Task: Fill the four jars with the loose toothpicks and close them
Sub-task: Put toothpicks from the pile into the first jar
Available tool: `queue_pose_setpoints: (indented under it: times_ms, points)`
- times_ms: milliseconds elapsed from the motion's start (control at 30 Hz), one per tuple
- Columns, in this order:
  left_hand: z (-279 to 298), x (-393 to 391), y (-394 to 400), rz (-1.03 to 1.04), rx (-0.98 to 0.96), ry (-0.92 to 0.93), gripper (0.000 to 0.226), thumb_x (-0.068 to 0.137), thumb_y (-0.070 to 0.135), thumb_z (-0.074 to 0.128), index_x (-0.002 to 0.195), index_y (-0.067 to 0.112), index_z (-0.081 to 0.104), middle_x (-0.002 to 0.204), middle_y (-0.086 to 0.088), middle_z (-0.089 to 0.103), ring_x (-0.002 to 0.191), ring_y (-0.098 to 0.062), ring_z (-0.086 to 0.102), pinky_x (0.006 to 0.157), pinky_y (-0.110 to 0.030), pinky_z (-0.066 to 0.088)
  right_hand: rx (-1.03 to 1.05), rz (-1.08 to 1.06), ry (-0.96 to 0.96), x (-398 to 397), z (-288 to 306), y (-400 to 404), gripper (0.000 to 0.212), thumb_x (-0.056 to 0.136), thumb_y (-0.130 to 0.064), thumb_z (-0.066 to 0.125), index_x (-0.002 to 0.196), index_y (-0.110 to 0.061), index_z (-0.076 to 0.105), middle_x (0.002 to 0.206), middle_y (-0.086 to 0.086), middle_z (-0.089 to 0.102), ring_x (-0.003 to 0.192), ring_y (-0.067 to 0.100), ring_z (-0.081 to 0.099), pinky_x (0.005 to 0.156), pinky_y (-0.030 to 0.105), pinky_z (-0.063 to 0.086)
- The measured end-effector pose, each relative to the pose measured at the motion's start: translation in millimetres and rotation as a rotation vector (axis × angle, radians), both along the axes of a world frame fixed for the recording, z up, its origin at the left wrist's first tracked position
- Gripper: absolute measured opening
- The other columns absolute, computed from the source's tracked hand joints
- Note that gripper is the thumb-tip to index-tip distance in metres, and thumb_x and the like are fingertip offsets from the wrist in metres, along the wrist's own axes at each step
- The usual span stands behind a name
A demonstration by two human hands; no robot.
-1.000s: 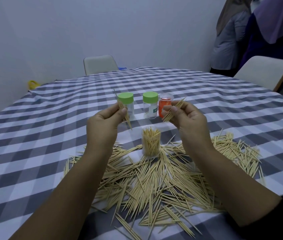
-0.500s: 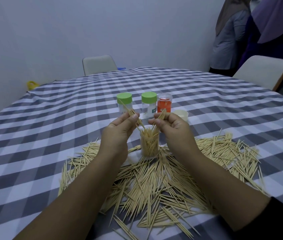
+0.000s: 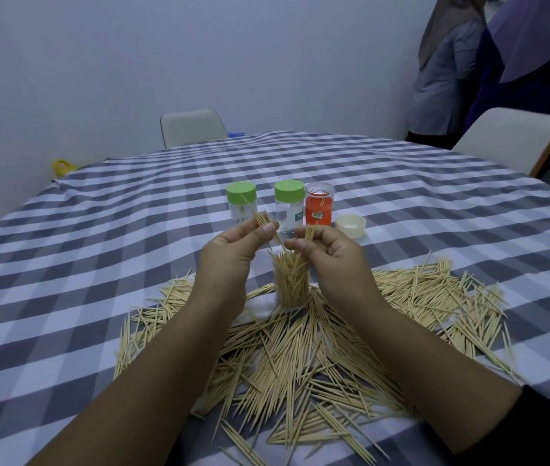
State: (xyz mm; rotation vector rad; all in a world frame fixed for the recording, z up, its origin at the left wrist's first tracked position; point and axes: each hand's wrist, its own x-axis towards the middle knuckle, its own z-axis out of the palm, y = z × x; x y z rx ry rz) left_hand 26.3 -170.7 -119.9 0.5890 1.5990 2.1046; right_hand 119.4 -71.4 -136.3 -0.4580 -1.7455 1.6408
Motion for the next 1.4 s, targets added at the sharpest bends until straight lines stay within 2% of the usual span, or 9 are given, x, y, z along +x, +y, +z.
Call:
queue_pose_setpoints:
  times_ms: [233,400,567,700,867,1033,1133,1233,1400]
  points:
    - [-7.4,4.5,0.7,-0.030,-0.134,0.092,0.021,0.081,0.024,0.070,0.101,0.017,0.073,0.083,0.016,0.072,0.078,0.016,0.061,0.070,-0.011,0.039,0.044,-0.027,0.003,1.4,-0.5,-0.1,0.017,0.092,-0.016,0.058,0.108,-0.018,0.064,0.103,0.004,0.071,0.101,0.016,0.066,0.093,0.042,0.052]
    - [-12.9,2.0,2.2,-0.087,-0.186,0.087,0.018,0.084,0.021,0.069,0.100,0.015,0.074,0.097,0.004,0.074,0.102,-0.011,0.066,0.082,-0.029,0.055,0.068,-0.033,0.011,1.1,-0.6,0.9,0.017,0.095,-0.020,0.052,0.101,-0.034,0.062,0.109,0.000,0.068,0.107,0.015,0.062,0.097,0.045,0.049]
    - [-13.3,3.8,0.3,-0.152,-0.251,0.204,0.023,0.088,0.026,0.064,0.110,0.023,0.070,0.102,0.005,0.072,0.098,-0.007,0.066,0.089,-0.031,0.053,0.082,-0.001,-0.032,0.3,-3.2,4.3,0.034,0.098,-0.023,0.048,0.130,-0.036,0.049,0.127,0.002,0.060,0.115,0.012,0.057,0.101,0.038,0.046]
    - [-9.0,6.9,-1.6,-0.109,-0.237,0.342,0.021,0.095,0.028,0.053,0.113,0.032,0.062,0.087,0.027,0.059,0.074,0.025,0.055,0.060,0.001,0.043,0.173,0.014,-0.035,2.7,-2.5,5.2,0.045,0.100,-0.024,0.043,0.141,-0.040,0.035,0.131,0.000,0.057,0.120,0.005,0.053,0.103,0.031,0.042]
    - [-12.6,4.3,-4.1,-0.122,-0.402,0.611,0.026,0.096,0.032,0.050,0.117,0.031,0.065,0.104,0.016,0.067,0.097,0.011,0.057,0.081,-0.011,0.042,0.277,0.087,-0.197,5.5,-0.3,2.8,0.043,0.100,-0.025,0.041,0.143,-0.025,0.038,0.144,-0.003,0.045,0.133,0.007,0.038,0.112,0.027,0.030]
    - [-3.0,-3.7,-11.3,-0.097,-0.384,0.531,0.035,0.099,0.038,0.040,0.127,0.028,0.058,0.119,0.014,0.062,0.110,0.001,0.055,0.091,-0.020,0.040,0.298,0.094,-0.239,14.5,14.0,3.6,0.041,0.100,-0.027,0.040,0.141,-0.021,0.041,0.141,-0.011,0.043,0.128,0.001,0.037,0.103,0.020,0.029]
    - [-0.1,-19.0,-21.0,-0.050,-0.566,0.604,0.034,0.100,0.027,0.041,0.130,0.025,0.056,0.124,0.007,0.061,0.114,-0.007,0.053,0.093,-0.026,0.038,0.394,0.056,-0.393,23.4,24.0,18.3,0.038,0.101,-0.019,0.040,0.137,-0.020,0.048,0.135,-0.010,0.049,0.123,0.007,0.044,0.096,0.021,0.032]
    - [-3.3,-27.6,-26.6,-0.106,-0.867,0.733,0.038,0.099,0.022,0.042,0.136,0.023,0.051,0.137,0.003,0.054,0.123,-0.013,0.048,0.095,-0.024,0.034,0.672,0.110,-0.782,31.8,23.6,34.7,0.040,0.100,-0.012,0.037,0.137,-0.020,0.049,0.140,-0.002,0.050,0.124,0.014,0.046,0.094,0.022,0.034]
    - [-8.2,-15.9,-22.2,-0.212,-1.153,0.901,0.028,0.100,0.025,0.037,0.118,0.019,0.059,0.133,-0.005,0.056,0.119,-0.023,0.050,0.088,-0.028,0.037,0.937,0.176,-1.075,34.0,14.8,42.5,0.057,0.093,-0.008,0.037,0.148,-0.019,0.028,0.155,-0.003,0.024,0.141,0.018,0.026,0.115,0.035,0.023]
